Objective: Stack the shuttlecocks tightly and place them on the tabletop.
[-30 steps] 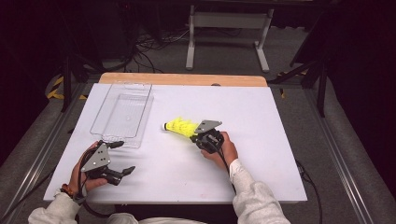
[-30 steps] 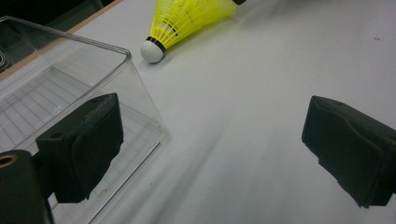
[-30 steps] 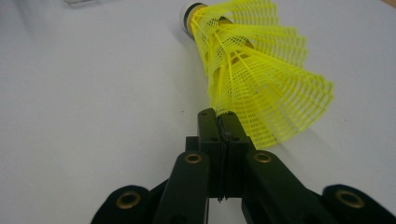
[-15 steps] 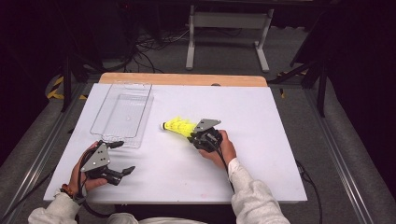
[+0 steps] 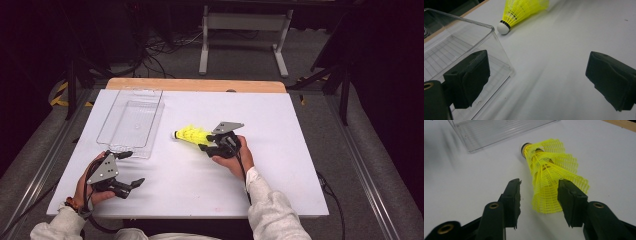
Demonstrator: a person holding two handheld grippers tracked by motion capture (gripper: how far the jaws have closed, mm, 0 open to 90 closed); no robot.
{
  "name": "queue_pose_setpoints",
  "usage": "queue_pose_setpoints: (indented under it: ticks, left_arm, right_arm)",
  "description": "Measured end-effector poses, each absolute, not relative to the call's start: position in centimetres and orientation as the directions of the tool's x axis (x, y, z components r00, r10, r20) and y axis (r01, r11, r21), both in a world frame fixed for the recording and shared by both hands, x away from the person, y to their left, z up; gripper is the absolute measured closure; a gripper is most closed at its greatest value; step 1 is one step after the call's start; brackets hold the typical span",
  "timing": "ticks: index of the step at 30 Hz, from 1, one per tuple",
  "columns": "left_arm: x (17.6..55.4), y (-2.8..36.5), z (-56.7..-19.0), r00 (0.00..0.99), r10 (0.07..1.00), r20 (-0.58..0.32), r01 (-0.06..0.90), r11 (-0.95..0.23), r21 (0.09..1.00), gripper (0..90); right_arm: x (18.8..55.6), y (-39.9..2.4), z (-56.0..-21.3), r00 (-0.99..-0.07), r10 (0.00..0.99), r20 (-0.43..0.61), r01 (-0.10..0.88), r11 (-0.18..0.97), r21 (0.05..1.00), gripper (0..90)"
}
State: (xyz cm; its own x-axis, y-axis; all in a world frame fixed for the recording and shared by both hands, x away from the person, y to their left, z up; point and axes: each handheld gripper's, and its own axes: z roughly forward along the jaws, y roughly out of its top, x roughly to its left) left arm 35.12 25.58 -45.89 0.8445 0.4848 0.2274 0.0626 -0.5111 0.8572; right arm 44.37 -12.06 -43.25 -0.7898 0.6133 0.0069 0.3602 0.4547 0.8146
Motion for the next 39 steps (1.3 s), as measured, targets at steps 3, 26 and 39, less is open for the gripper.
queue_pose_setpoints:
  ticks: [3, 26, 39]
  left_arm:
    - [35.1, 25.5, -45.9, 0.845, 0.482, 0.231, 0.060, -0.514, 0.856, 6.5]
    - [35.1, 25.5, -45.9, 0.847, 0.478, 0.231, 0.057, -0.515, 0.856, 6.4]
    - [35.1, 25.6, -45.9, 0.846, 0.482, 0.229, 0.059, -0.511, 0.857, 6.4]
  right_arm:
    - [44.6, -11.7, -43.2, -0.783, 0.621, 0.001, 0.367, 0.461, 0.808, 62.9]
    - [45.4, -10.2, -43.3, -0.799, 0.601, -0.022, 0.364, 0.511, 0.779, 55.3]
    - [44.2, -10.4, -42.8, -0.789, 0.609, -0.074, 0.342, 0.537, 0.771, 42.3]
